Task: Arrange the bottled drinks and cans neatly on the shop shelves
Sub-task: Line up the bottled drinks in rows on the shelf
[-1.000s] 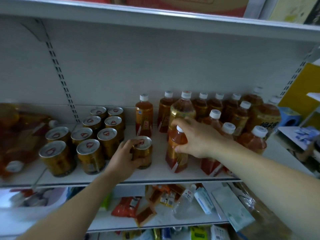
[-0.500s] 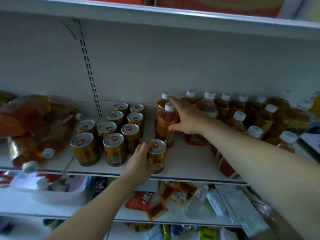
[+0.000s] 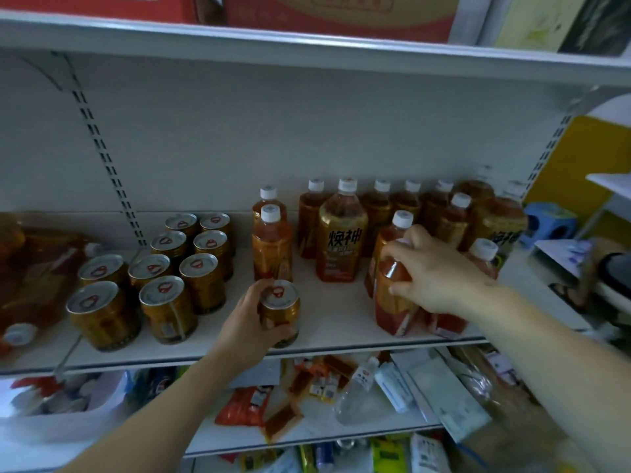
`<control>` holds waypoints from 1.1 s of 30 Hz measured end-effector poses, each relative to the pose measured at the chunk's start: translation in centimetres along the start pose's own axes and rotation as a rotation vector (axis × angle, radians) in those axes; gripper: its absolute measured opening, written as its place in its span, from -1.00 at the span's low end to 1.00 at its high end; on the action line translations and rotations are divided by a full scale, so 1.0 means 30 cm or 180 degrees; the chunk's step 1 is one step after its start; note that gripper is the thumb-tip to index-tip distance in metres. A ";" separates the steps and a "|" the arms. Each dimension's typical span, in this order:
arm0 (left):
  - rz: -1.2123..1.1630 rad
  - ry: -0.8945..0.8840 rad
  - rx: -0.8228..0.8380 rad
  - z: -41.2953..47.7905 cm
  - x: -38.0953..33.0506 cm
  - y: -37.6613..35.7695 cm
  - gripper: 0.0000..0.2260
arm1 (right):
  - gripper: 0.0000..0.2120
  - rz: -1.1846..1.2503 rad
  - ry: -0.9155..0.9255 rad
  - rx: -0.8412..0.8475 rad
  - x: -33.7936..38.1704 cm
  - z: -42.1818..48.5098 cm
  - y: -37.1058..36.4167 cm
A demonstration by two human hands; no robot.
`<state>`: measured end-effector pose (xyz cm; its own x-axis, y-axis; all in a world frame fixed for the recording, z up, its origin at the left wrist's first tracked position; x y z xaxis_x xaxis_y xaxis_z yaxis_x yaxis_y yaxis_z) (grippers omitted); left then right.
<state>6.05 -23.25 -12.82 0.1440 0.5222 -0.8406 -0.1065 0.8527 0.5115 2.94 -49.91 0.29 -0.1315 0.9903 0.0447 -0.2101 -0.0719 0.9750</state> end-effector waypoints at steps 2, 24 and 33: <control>-0.0066 0.0055 -0.0052 -0.006 -0.001 0.023 -0.26 | -0.55 0.0233 0.0193 -0.0075 0.036 0.033 -0.015; -0.0010 0.0452 -0.0313 -0.077 0.051 0.151 -0.22 | -0.13 0.1919 0.0030 -0.1448 0.296 0.060 -0.277; 0.2962 -0.0683 -0.0816 -0.046 0.011 0.252 -0.20 | -0.42 0.1049 -0.0423 0.0091 0.263 -0.064 -0.506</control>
<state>3.93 -16.65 -9.47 0.0673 0.9959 -0.0597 -0.4738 0.0845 0.8766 3.24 -41.24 -14.56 -0.0603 0.9214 0.3840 -0.1500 -0.3887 0.9091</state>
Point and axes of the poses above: each hand's wrist, its own z-axis towards the middle knuckle, its own y-axis out of the back of the hand, x = y × z, the point moved 3 cm from there along z, towards the middle knuckle, and after that the axes turned 12 degrees about -x, right-handed, at the moved point
